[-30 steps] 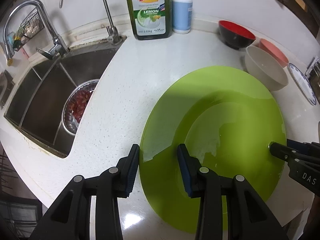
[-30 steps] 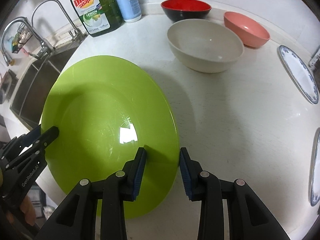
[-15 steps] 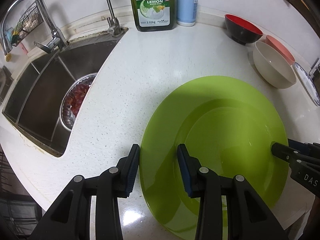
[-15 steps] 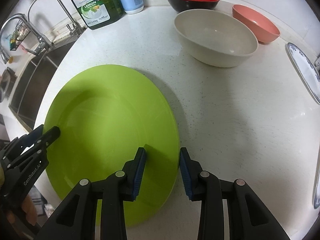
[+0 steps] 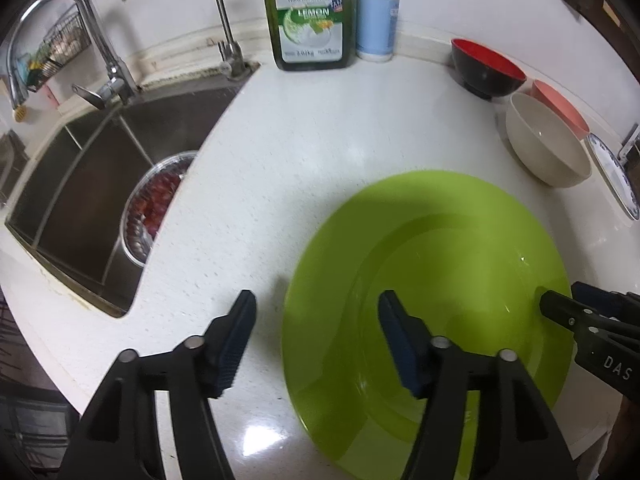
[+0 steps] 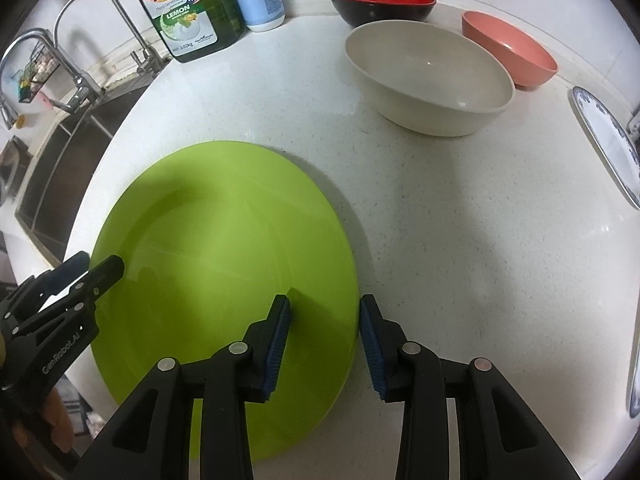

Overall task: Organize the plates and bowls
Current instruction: 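Lower the green plate onto the counter and open both grippers, then move both grippers to the rim of the large blue-floral plate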

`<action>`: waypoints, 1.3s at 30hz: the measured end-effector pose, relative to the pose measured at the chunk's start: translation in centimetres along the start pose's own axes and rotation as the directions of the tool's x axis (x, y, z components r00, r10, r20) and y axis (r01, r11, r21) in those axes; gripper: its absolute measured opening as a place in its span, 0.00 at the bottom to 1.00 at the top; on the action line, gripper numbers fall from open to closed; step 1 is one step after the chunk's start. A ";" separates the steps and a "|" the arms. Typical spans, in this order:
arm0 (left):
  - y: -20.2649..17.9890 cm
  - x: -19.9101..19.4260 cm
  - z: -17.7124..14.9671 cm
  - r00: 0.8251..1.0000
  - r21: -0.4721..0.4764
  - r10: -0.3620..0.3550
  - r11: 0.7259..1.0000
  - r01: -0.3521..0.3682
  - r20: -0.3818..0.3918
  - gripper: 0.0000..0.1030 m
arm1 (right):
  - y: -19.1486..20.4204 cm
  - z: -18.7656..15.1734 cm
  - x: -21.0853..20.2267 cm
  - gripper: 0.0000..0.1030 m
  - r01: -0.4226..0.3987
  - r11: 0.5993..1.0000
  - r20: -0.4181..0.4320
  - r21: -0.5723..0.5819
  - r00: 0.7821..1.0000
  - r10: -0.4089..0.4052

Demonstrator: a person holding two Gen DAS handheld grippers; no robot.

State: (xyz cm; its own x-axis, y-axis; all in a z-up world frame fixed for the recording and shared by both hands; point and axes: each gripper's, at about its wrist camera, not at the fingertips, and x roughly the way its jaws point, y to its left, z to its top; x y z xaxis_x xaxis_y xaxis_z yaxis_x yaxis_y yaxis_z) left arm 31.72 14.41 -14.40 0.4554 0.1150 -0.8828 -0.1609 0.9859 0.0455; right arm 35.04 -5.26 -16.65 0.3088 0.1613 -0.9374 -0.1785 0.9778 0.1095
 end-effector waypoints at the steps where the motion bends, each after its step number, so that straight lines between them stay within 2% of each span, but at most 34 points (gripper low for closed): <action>1: 0.0 -0.3 0.1 1.000 0.002 0.003 1.000 -0.003 0.011 0.68 | -0.2 -0.1 -0.2 0.48 0.003 1.000 0.008 0.006 1.000 -0.003; 5: -0.3 -1.4 0.5 0.999 0.007 0.000 1.000 -0.001 0.047 0.76 | -0.1 -0.1 -1.4 0.51 0.017 1.000 0.068 -0.003 0.998 -0.017; 11: -0.8 -3.8 1.1 0.990 0.021 -0.007 1.000 0.004 0.141 0.87 | -0.7 -0.4 -3.7 0.66 -0.002 1.000 0.158 0.023 0.987 -0.001; 20: -3.6 -7.3 1.7 0.964 0.091 -0.048 0.996 0.025 0.260 0.95 | -2.1 -1.2 -7.1 0.69 0.014 0.997 0.266 0.075 0.964 -0.033; 32: -8.2 -11.4 2.1 0.910 0.194 -0.125 0.980 0.050 0.394 1.00 | -6.0 -3.7 -12.2 0.83 0.063 0.985 0.398 0.163 0.909 -0.124; 39: -11.5 -12.9 1.9 0.888 0.263 -0.185 0.962 0.076 0.420 1.00 | -8.6 -5.5 -14.6 0.84 0.091 0.968 0.452 0.235 0.871 -0.192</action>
State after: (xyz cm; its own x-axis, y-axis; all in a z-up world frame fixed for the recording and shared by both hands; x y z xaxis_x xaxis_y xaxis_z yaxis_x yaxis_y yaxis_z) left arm 29.33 1.84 -2.62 0.8022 -0.0289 -0.5964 0.1100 0.9889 0.1000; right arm 26.92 -16.77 -5.74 0.7258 0.0134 -0.6878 0.0751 0.9923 0.0986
